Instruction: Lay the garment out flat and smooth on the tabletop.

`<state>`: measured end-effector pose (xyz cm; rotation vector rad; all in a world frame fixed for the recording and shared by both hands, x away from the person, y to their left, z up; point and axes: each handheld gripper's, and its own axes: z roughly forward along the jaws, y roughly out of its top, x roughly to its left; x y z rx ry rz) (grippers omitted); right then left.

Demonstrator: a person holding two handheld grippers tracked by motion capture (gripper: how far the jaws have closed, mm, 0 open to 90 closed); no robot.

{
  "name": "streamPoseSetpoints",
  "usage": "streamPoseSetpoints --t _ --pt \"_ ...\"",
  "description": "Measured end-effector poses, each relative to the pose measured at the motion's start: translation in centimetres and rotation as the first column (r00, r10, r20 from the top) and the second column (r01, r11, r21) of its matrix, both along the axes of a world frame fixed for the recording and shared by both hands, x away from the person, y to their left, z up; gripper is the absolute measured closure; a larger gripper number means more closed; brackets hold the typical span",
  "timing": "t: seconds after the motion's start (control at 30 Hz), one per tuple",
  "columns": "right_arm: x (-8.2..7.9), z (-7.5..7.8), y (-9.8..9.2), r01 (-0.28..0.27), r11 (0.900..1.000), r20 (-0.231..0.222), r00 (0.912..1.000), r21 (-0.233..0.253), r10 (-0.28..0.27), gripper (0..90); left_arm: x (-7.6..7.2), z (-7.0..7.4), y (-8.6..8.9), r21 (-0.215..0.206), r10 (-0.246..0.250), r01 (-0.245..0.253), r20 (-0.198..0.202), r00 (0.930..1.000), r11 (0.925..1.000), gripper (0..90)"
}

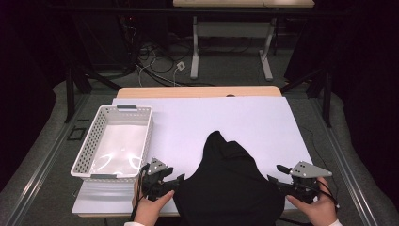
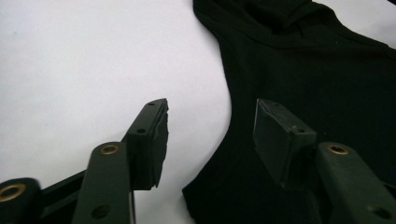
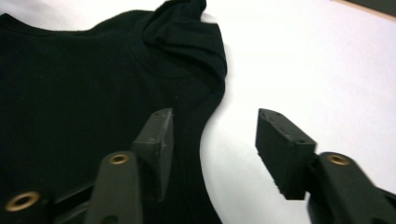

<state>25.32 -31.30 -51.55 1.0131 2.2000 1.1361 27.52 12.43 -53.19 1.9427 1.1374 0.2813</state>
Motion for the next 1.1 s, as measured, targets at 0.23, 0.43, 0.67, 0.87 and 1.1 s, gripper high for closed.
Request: streamPoseSetpoints --t 0.23,0.43,0.67,0.87,1.1 --pt "1.1 1.2 1.4 -0.019 1.0 0.053 0.9984 0.021 0.018 33.9 0.9 1.0 -0.4 -0.006 0.001 -0.001 0.024 0.9997 1.0 37.3" --pt "1.9 1.9 2.9 -0.05 0.999 0.071 0.9963 0.017 0.048 31.6 1.7 1.6 -1.1 -0.039 -0.027 0.028 0.033 0.9991 0.9988 37.1" --pt "2.7 3.0 4.9 -0.075 0.997 0.112 0.9909 -0.005 0.075 30.8 2.4 2.7 -2.3 -0.043 -0.039 0.043 0.082 0.9959 0.9981 36.3" --pt "3.8 4.1 6.1 -0.089 0.996 0.117 0.9894 0.013 0.087 31.4 3.7 3.2 -3.2 -0.07 -0.021 0.027 0.074 0.997 0.9972 32.9" --pt "5.4 4.8 7.6 -0.094 0.995 0.094 0.9914 0.034 0.091 39.9 5.5 4.0 -4.3 -0.097 -0.023 0.032 0.092 0.9955 0.9947 30.6"
